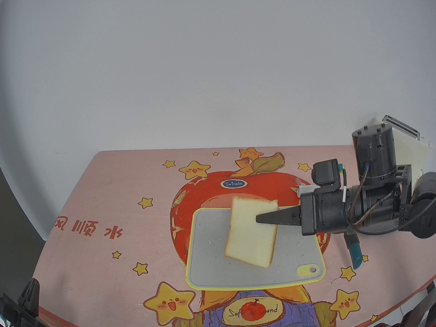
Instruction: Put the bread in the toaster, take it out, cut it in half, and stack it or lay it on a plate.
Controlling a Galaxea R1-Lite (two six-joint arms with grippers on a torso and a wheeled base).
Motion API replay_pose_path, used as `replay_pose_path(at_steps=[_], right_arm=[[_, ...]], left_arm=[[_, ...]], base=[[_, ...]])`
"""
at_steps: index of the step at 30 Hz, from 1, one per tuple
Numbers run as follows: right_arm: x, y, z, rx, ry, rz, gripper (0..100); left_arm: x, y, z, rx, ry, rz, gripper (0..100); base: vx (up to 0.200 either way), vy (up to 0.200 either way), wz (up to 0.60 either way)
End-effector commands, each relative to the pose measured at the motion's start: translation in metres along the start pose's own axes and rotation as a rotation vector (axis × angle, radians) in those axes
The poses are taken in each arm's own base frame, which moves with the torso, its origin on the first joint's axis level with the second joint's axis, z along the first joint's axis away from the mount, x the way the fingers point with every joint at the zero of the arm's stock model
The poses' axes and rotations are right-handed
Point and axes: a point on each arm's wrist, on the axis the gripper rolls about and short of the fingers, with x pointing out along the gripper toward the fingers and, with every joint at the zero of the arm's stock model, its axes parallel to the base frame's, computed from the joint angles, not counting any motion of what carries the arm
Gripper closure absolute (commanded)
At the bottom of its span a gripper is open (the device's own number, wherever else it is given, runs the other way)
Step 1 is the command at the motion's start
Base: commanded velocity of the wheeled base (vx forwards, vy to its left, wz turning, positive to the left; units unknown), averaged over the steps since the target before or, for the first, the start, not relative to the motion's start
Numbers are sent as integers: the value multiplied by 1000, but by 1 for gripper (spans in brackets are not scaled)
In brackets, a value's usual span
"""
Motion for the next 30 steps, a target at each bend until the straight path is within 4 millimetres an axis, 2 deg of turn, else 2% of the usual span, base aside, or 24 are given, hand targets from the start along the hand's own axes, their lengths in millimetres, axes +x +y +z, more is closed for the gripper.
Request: replay_pose_path(at_steps=[1, 2, 4, 7, 10, 14, 17, 30], right_arm=[[5, 1, -18, 114, 0, -87, 100], [5, 1, -18, 114, 0, -87, 100], [6, 5, -18, 223, -63, -88, 100], [8, 11, -17, 279, -130, -33, 100], [12, 12, -23, 293, -184, -42, 100], [27, -4, -34, 302, -211, -125, 100], [30, -10, -38, 301, -254, -136, 100], [28, -19, -52, 291, -303, -119, 100]], left_arm=[[1, 0, -4, 0, 19, 0, 100], [1, 0, -4, 0, 19, 0, 100], [1, 0, -4, 0, 19, 0, 100], [1, 0, -4, 0, 19, 0, 100], [1, 0, -4, 0, 17, 0, 100], [1, 0, -4, 0, 17, 0, 100], [1, 0, -4, 0, 17, 0, 100], [1, 0, -4, 0, 17, 0, 100]], base=[[0, 0, 0], [0, 0, 0], [0, 0, 0], [0, 0, 0], [0, 0, 0], [0, 0, 0], [0, 0, 0], [0, 0, 0]])
